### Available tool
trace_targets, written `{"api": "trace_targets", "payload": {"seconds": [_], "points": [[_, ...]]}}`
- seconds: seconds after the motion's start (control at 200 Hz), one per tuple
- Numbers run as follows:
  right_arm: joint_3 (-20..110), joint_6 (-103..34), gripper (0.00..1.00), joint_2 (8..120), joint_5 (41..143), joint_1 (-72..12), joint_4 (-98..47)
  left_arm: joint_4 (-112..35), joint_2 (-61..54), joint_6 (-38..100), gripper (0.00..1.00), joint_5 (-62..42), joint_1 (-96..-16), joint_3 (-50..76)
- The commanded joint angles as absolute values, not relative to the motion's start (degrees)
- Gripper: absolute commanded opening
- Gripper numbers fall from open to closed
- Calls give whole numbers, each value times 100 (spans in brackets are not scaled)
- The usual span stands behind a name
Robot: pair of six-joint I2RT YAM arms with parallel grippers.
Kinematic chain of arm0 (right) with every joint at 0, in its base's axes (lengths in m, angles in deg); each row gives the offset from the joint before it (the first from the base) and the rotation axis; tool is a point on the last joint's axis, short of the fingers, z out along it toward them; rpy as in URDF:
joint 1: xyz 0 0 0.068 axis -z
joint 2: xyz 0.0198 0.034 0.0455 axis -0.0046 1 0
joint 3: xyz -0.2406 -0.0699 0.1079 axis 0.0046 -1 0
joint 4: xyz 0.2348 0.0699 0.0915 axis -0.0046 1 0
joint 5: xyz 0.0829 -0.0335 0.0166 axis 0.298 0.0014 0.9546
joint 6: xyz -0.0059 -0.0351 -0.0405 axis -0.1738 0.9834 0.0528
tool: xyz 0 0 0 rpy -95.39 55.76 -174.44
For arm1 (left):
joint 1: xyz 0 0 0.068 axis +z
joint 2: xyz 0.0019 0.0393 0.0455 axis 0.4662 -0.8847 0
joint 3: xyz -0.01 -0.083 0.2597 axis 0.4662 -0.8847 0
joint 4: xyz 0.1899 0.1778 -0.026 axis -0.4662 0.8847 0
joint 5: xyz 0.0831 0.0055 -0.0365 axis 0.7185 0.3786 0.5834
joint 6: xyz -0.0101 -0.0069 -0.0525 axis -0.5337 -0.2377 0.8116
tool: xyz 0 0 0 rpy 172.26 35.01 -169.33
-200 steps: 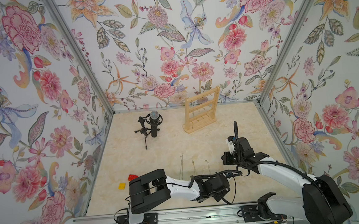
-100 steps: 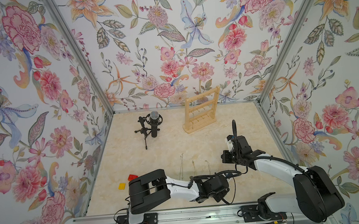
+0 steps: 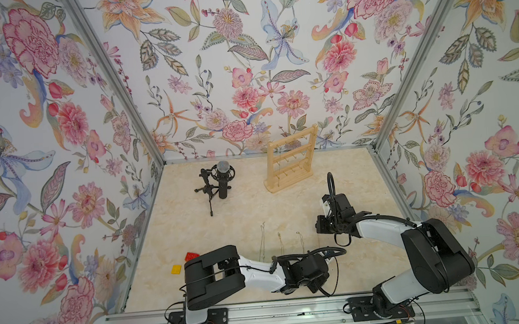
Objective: Take the necklace off the jewelry display stand
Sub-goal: Place the necklace at the center of the board.
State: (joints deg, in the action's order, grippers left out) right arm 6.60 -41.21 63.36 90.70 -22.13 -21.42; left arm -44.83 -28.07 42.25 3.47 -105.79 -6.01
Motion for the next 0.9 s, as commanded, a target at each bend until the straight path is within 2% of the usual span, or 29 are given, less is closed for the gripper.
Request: {"api": "trace_targets", "payload": {"seconds": [0.0,0.385,0.726,0.896], "points": [[849,-4021,0,6540,9024,-2185,-2322,-4162,-2843,4331,18,154,-10537,-758],[976,-3894,3,6894,8867,-2181,-2386,-4127,-2880,4349,18,154,-10543,-715],[1001,-3854,18,6950,8777,-2174,-2428,-4130,-2904,4358,18,139,-10520,-687],[1048,-3868,20,6870,8888,-2127,-2424,-4114,-2909,4364,18,119,-10516,-687]]}}
